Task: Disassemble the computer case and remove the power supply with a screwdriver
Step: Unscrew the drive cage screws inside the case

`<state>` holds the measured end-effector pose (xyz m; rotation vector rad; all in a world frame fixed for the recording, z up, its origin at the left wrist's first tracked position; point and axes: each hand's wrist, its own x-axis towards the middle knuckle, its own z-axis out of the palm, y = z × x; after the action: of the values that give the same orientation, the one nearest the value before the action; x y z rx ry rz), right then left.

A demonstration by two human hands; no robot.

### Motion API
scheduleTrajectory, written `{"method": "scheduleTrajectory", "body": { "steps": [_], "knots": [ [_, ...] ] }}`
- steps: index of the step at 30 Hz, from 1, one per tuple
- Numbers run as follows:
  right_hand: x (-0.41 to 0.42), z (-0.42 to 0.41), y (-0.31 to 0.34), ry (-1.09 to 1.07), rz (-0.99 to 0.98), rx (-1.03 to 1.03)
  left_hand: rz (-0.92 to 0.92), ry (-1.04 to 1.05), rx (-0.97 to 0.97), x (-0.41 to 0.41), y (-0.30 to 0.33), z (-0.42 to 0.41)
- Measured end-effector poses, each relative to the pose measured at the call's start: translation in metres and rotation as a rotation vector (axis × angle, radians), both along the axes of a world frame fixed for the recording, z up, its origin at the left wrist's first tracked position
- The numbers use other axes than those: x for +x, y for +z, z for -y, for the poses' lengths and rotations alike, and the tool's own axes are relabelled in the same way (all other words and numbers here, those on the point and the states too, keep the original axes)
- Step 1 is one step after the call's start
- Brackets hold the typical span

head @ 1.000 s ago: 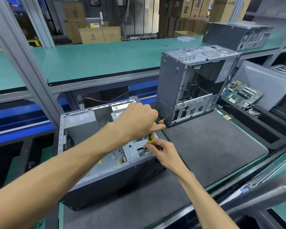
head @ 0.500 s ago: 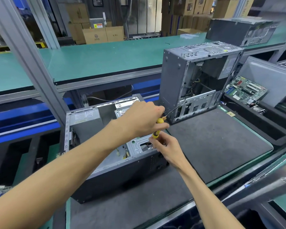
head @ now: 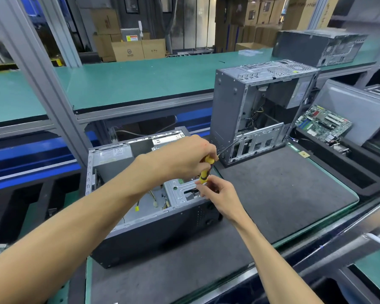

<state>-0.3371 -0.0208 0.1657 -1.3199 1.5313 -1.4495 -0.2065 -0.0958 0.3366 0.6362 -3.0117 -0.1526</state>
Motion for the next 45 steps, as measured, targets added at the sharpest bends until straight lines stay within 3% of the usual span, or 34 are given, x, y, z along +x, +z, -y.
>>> {"method": "scheduleTrajectory", "body": {
  "steps": [3,9,11,14,16,21,27,29,32,34,39,45],
  "knots": [
    [-0.002,0.0,0.002,0.014,0.014,-0.009,0.013,0.072,-0.024,-0.004,-0.002,0.003],
    [0.001,0.002,0.001,0.024,-0.007,0.022,0.06,0.194,-0.362,-0.004,-0.014,0.007],
    [0.001,0.002,0.001,0.026,-0.015,0.021,0.012,0.163,-0.298,0.002,-0.017,0.009],
    [-0.001,0.002,0.0,0.022,0.004,0.008,-0.116,-0.01,0.044,0.01,-0.012,0.009],
    [-0.002,0.002,-0.001,0.023,-0.006,0.013,-0.115,-0.077,0.114,0.01,-0.007,0.012],
    [0.0,0.005,-0.001,0.014,-0.04,0.029,-0.046,0.044,-0.005,-0.001,-0.001,0.019],
    [0.0,0.003,0.0,0.024,-0.023,0.041,0.033,0.157,-0.38,-0.012,-0.013,0.009],
    [0.0,0.003,0.0,0.034,-0.014,0.043,-0.001,0.124,-0.279,-0.007,-0.016,0.011],
    [0.0,0.003,0.0,0.034,-0.024,0.037,-0.095,-0.031,0.126,0.007,-0.008,0.012],
    [0.0,0.004,0.0,0.035,-0.025,0.032,-0.117,-0.072,0.187,0.011,-0.004,0.012],
    [0.0,0.005,0.001,0.017,-0.036,0.007,-0.068,0.038,0.022,0.007,0.001,0.015],
    [0.002,0.005,0.001,0.023,-0.038,0.022,0.025,0.184,-0.375,0.004,-0.012,0.01]
  ]
}}
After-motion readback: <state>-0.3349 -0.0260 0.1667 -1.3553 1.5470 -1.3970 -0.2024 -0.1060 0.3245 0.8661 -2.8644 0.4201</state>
